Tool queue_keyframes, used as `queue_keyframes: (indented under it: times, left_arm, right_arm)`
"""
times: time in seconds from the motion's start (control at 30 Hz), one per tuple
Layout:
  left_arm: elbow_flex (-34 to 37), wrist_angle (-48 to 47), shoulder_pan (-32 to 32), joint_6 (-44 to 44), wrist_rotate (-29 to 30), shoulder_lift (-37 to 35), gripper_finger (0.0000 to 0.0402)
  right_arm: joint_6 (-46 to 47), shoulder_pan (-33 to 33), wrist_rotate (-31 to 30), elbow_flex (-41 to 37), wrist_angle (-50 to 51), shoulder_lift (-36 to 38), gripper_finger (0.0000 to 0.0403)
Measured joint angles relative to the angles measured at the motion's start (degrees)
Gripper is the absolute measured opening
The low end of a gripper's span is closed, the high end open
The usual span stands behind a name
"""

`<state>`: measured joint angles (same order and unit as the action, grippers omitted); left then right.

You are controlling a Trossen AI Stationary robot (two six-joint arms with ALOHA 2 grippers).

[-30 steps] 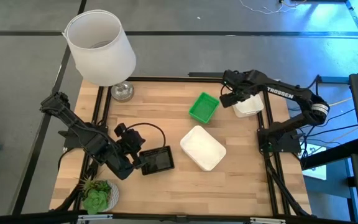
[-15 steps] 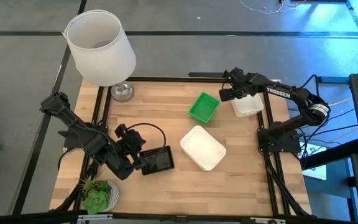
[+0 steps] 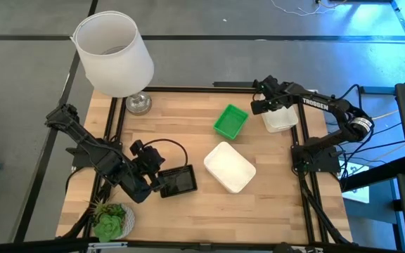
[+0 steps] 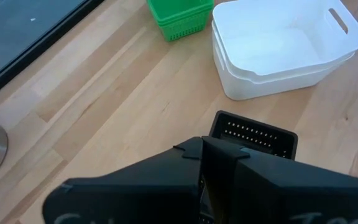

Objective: Stack baskets by color
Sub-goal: Stack the top white bin on the stacked white bins

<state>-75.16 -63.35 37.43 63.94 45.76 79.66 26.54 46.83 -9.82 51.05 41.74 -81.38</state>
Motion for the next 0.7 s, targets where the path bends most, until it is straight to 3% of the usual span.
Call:
queue_keyframes:
  times: [0.43,0.7]
  left_arm:
    - [0.0,0.0,0.0,0.0,0.0,0.0,0.0]
    - [0.0,0.0,0.0,-0.1,0.0,0.0,0.0]
  right_arm:
    - [0.2,0.0,2.0,0.0,0.0,-0.3,0.0132]
    - [-0.2,0.0,1.3,0.0,-0.5,-6.1,0.0132]
